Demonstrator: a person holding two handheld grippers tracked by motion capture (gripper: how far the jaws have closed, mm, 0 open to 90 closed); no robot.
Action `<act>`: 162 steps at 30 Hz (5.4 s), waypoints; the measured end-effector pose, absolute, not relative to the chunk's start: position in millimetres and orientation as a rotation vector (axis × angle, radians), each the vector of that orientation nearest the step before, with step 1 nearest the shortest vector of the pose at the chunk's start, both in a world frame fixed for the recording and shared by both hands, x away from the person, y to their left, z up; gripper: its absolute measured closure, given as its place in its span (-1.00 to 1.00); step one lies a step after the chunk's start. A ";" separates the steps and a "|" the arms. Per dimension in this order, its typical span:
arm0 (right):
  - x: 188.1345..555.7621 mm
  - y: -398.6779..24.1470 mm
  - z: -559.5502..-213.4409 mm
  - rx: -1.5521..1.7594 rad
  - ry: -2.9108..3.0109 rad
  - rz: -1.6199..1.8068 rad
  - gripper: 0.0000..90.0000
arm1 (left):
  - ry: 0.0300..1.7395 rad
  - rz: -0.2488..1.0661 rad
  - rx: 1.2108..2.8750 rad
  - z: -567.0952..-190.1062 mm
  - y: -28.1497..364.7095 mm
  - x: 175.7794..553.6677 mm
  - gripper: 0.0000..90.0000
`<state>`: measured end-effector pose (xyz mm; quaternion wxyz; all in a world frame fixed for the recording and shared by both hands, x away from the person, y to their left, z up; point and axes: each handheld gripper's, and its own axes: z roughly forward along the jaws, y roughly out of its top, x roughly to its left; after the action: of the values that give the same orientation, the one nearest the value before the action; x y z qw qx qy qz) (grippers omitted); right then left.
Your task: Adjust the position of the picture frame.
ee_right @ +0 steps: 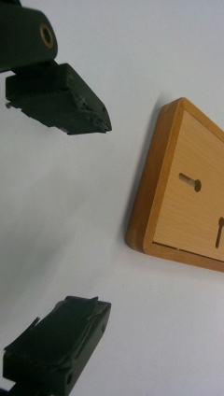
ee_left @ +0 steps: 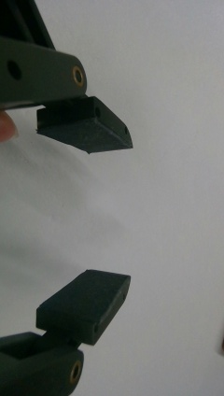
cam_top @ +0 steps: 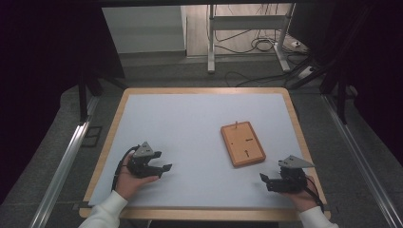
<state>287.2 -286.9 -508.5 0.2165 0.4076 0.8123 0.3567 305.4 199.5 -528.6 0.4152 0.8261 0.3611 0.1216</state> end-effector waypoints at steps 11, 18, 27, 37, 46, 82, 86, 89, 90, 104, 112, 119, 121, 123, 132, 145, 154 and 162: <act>292.2 -285.0 -511.8 1.110 2.294 1.017 -0.63 | 0.891 0.293 2.091 -532.1 198.7 305.5 -0.35; 297.0 -282.5 -511.3 1.102 2.293 1.014 -0.62 | 0.904 0.308 2.087 -531.9 200.9 301.9 -0.35; 305.3 -277.1 -499.6 1.055 2.230 1.069 -0.55 | 0.914 0.306 2.082 -531.3 202.0 301.4 -0.35; 321.4 -260.0 -490.8 1.014 2.256 1.073 -0.48 | 0.908 0.297 2.079 -530.4 202.1 304.1 -0.35; 346.4 -253.9 -480.4 1.009 2.241 1.098 -0.38 | 0.905 0.293 2.073 -529.3 203.3 304.5 -0.35; 456.0 -192.6 -499.3 1.013 2.377 1.007 0.13 | 0.854 0.276 2.094 -529.7 194.3 319.5 -0.35; 465.1 -190.3 -501.7 1.037 2.383 0.984 0.25 | 0.851 0.275 2.098 -530.1 193.3 320.0 -0.35; 470.9 -189.3 -503.7 1.047 2.379 0.990 0.37 | 0.848 0.276 2.100 -529.9 192.9 319.6 -0.35; 472.4 -188.8 -504.0 1.049 2.384 0.996 0.44 | 0.847 0.275 2.100 -530.1 192.5 319.5 -0.35; 474.4 -184.3 -504.9 1.044 2.379 0.997 0.88 | 0.838 0.263 2.114 -532.1 190.6 320.4 -0.35; 457.8 -166.2 -496.4 1.007 2.443 1.006 0.89 | 0.838 0.260 2.120 -533.4 190.3 321.6 -0.35; 438.6 -148.9 -489.7 0.941 2.476 1.046 0.88 | 0.837 0.260 2.121 -533.3 190.0 321.5 -0.35; 433.6 -141.9 -489.2 0.919 2.490 1.060 0.88 | 0.836 0.259 2.120 -533.4 189.7 321.5 -0.35; 428.5 -131.8 -490.1 0.884 2.509 1.062 0.88 | 0.834 0.259 2.121 -533.4 189.5 321.5 -0.35; 419.0 -93.2 -495.2 0.798 2.571 1.102 0.88 | 0.834 0.258 2.120 -533.0 190.2 321.5 -0.35; 412.0 -58.9 -507.5 0.745 2.613 1.101 0.85 | 0.826 0.260 2.116 -531.8 191.0 320.8 -0.35; 396.7 -88.3 -494.3 0.819 2.530 1.168 -0.07 | 0.819 0.262 2.120 -531.8 190.1 320.5 -0.35; 384.1 -148.3 -476.4 0.910 2.417 1.208 -0.12 | 0.823 0.265 2.126 -532.2 187.9 320.8 -0.35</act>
<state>384.1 -148.3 -476.4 0.1449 0.3159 0.8388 0.4192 320.8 187.9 -532.2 0.4108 0.8446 0.3268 0.1054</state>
